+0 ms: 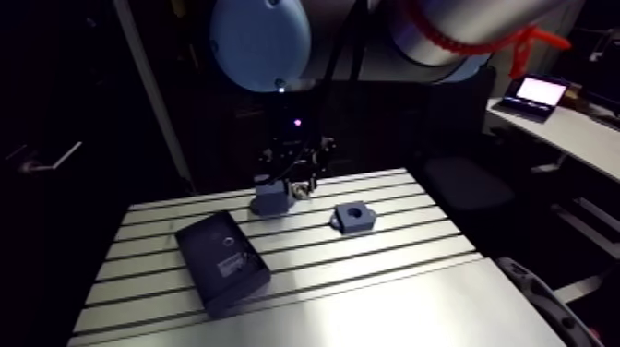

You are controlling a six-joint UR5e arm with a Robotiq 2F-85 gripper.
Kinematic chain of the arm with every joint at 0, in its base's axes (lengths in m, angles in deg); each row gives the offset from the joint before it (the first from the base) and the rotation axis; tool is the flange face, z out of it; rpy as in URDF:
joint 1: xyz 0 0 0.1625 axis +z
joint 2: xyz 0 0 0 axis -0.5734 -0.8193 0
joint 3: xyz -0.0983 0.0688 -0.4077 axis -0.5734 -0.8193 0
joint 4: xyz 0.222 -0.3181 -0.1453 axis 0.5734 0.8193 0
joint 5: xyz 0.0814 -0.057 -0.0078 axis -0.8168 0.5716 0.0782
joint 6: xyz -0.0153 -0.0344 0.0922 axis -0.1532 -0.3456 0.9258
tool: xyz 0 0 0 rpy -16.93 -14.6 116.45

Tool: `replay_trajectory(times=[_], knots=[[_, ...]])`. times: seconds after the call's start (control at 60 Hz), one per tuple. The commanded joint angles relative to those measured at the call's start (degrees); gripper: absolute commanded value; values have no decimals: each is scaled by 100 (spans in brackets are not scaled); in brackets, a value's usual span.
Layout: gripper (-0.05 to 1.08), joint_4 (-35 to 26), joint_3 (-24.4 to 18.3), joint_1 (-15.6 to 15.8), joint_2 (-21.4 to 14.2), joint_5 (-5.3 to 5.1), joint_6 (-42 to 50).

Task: Pick up the bearing and press it into the housing until flush.

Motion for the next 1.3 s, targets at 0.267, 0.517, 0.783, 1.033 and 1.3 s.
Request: replay_trajectory(times=[0.267, 0.517, 0.783, 1.033, 1.3], knots=[[60, 247, -83, -746, 325, -10, -410], [60, 285, -233, -900, 610, -10, -429], [60, 293, -382, -995, 847, -10, -446], [60, 311, -523, -1033, 1109, 7, -482], [60, 311, -700, -1060, 1384, 7, -482]])
